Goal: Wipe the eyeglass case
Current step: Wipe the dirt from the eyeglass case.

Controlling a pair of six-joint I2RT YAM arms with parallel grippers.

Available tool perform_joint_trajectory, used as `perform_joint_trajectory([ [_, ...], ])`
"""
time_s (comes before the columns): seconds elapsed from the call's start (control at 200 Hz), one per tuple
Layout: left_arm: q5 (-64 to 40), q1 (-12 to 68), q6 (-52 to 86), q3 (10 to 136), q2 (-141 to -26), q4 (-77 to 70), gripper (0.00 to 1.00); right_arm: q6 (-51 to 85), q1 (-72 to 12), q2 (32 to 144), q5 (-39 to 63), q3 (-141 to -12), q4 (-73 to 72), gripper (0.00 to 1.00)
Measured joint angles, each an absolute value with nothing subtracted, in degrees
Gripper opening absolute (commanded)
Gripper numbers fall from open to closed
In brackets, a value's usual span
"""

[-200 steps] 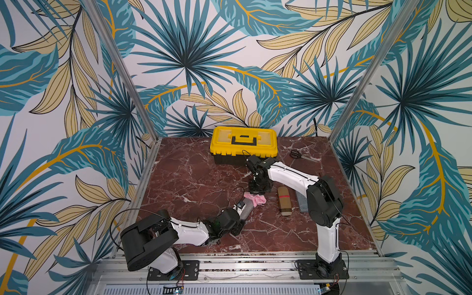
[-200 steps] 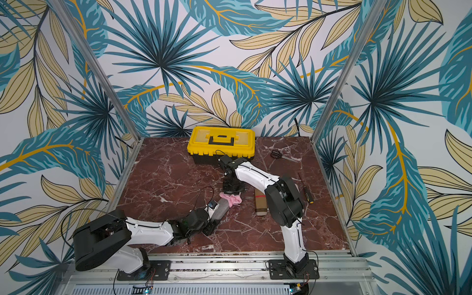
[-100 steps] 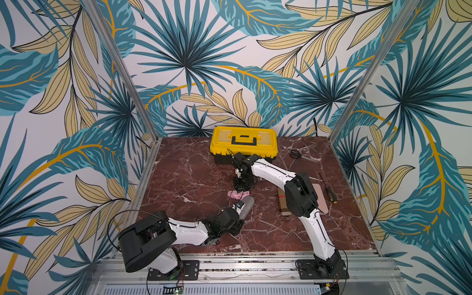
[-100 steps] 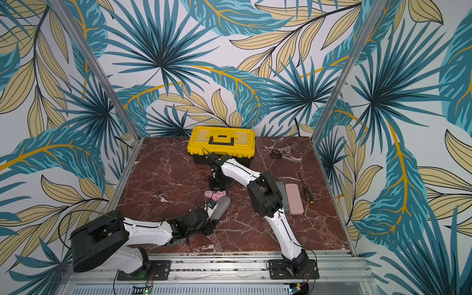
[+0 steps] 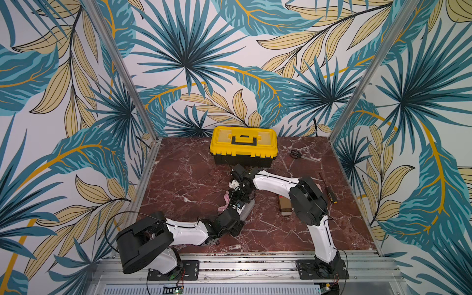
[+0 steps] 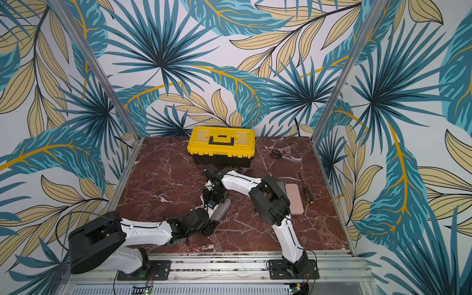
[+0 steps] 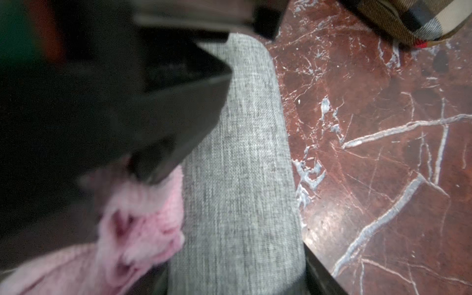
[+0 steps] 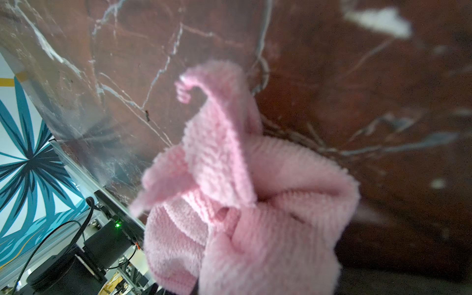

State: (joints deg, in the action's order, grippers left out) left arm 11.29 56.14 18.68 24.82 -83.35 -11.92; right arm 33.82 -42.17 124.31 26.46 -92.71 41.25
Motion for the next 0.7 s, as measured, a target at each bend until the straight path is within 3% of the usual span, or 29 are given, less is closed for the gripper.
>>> perform_joint_trajectory([
  [0.396,14.33,55.07,22.22,24.8,-82.63,-9.72,0.22,25.39,-31.75,122.96,5.52,-94.7,50.43,0.0],
  [0.701,17.28,54.37,23.44,24.82,-84.64,-12.21,0.22,29.39,-35.29,115.59,8.86,-83.07,46.46,0.0],
])
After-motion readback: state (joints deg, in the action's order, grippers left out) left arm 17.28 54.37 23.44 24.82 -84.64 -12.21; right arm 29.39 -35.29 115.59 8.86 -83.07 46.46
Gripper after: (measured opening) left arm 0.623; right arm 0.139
